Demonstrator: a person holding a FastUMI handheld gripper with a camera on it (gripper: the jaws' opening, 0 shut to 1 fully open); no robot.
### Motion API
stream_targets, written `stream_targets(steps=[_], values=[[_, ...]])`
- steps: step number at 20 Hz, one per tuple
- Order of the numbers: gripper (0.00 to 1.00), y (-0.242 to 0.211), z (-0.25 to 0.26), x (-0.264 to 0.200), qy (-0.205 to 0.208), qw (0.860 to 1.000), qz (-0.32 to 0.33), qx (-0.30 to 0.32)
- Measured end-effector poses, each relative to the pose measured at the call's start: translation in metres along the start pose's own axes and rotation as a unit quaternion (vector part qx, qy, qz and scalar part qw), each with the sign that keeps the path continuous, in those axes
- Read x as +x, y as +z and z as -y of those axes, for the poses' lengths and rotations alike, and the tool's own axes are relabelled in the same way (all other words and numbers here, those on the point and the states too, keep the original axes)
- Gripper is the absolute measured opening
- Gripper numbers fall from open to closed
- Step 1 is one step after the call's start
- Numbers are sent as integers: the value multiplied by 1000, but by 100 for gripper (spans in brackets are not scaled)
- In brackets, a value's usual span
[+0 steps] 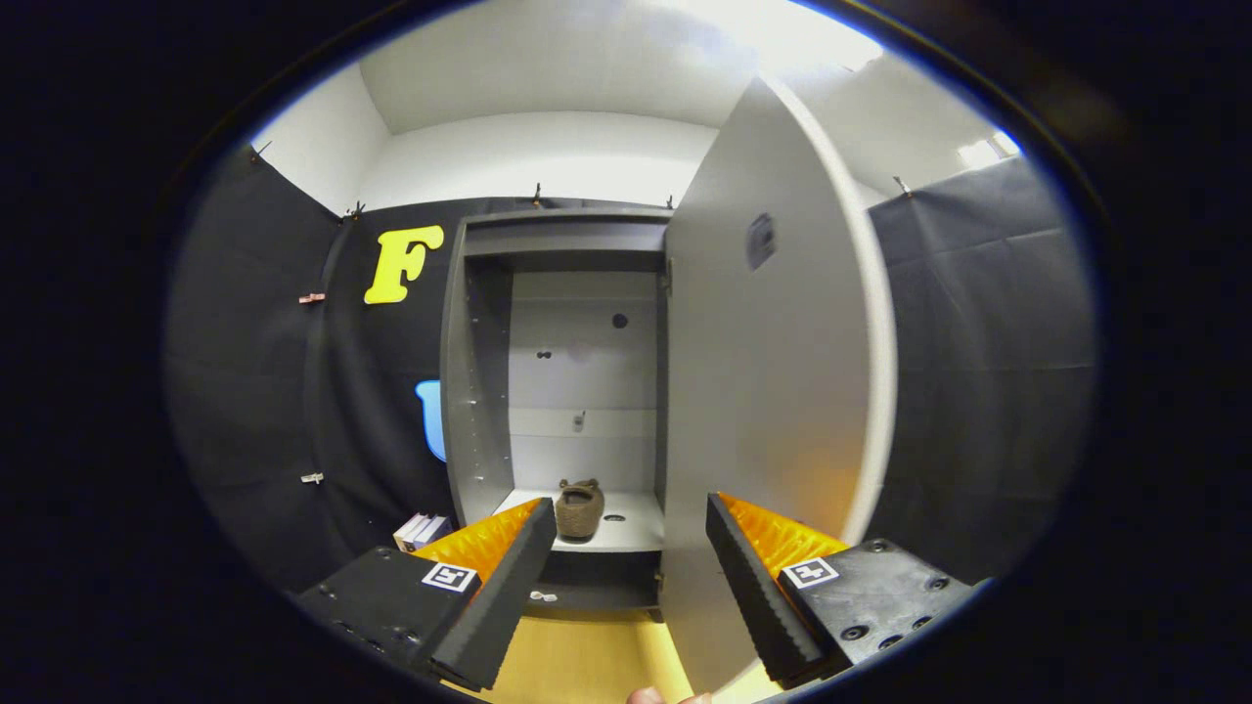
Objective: Open the shoe cabinet door, grab the shoes and put them into the shoe cabinet, then close the shoe cabinet door.
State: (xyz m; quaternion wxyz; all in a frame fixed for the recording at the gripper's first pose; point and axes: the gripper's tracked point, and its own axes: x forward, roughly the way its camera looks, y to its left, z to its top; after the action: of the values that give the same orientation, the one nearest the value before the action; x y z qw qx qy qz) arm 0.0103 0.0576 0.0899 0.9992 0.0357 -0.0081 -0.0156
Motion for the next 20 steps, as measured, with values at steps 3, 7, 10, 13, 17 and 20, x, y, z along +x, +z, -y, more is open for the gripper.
stream_targets(steps=[3, 7, 10, 13, 17, 20], values=[[97, 20, 30, -26, -22, 999, 28, 12], [97, 2, 71, -43, -61, 998, 15, 2], [97, -3, 109, -49, -95, 995, 3, 15], [98, -23, 141, -30, -117, 993, -17, 21], [98, -47, 166, -4, -122, 991, -51, 36], [98, -68, 172, 15, -117, 990, -77, 34]])
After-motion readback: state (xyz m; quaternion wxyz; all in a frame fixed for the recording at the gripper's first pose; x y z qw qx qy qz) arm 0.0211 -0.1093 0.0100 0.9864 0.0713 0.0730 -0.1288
